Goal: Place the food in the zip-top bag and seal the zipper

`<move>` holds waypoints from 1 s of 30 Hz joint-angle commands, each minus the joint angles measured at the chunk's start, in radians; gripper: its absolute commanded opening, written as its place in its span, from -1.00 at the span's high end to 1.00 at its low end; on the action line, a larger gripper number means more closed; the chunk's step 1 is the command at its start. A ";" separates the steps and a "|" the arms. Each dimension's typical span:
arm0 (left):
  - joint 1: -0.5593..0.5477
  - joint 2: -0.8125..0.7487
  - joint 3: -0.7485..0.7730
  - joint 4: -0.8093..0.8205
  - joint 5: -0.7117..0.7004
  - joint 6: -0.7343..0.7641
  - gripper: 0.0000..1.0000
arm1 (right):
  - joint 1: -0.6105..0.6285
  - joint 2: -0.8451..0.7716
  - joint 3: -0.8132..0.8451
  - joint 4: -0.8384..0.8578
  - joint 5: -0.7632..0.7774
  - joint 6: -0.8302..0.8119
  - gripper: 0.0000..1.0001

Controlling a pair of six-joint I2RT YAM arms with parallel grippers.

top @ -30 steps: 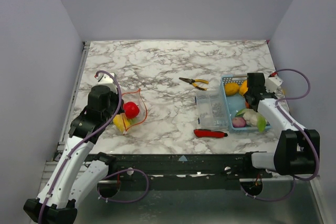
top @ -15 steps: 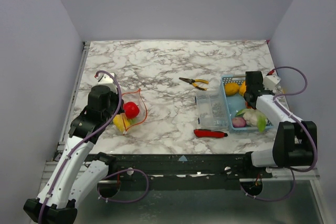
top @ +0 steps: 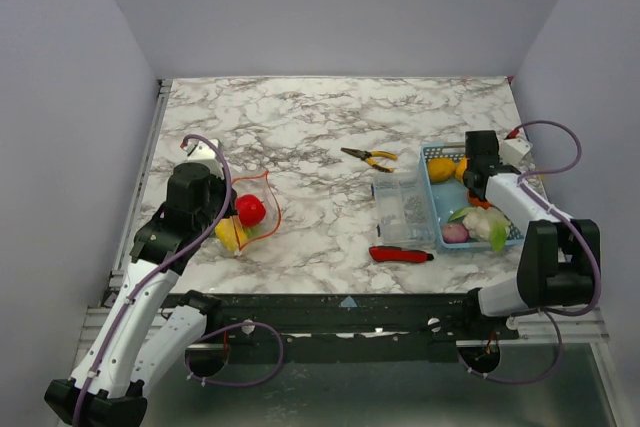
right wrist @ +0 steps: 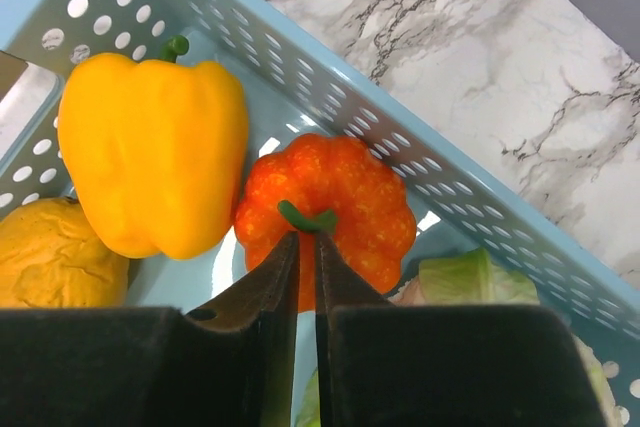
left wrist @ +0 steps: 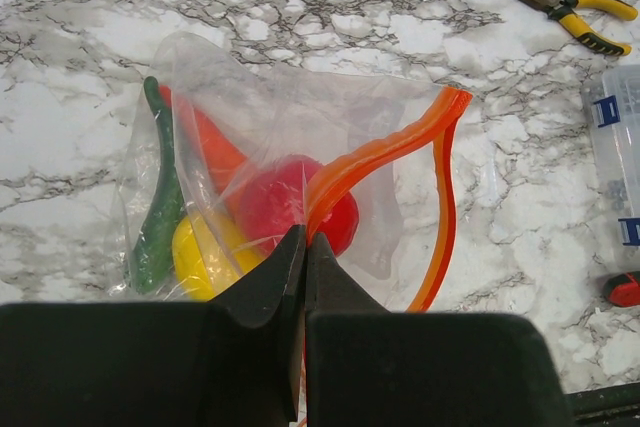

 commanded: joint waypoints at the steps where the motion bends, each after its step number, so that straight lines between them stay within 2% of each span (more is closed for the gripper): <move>1: 0.000 -0.017 0.013 0.014 0.020 0.005 1.00 | -0.006 -0.037 0.048 -0.051 0.033 -0.012 0.78; 8: 0.000 -0.006 0.015 0.016 0.030 0.005 1.00 | -0.006 -0.236 0.023 -0.058 -0.051 -0.073 0.99; 12: 0.001 -0.001 0.017 0.014 0.029 0.005 1.00 | -0.006 -0.280 -0.006 -0.018 -0.054 -0.089 0.96; 15: 0.000 -0.002 0.017 0.013 0.029 0.004 1.00 | -0.006 -0.227 -0.006 -0.008 -0.053 -0.065 0.51; 21: 0.001 -0.006 0.015 0.013 0.024 0.005 1.00 | -0.010 -0.078 0.033 0.046 -0.102 -0.039 -0.09; 26: 0.000 -0.006 0.014 0.013 0.029 0.005 1.00 | -0.041 0.013 0.058 0.131 -0.168 -0.053 -0.40; 30: 0.000 -0.004 0.014 0.015 0.032 0.005 1.00 | -0.042 0.095 0.094 0.150 -0.170 -0.077 -0.45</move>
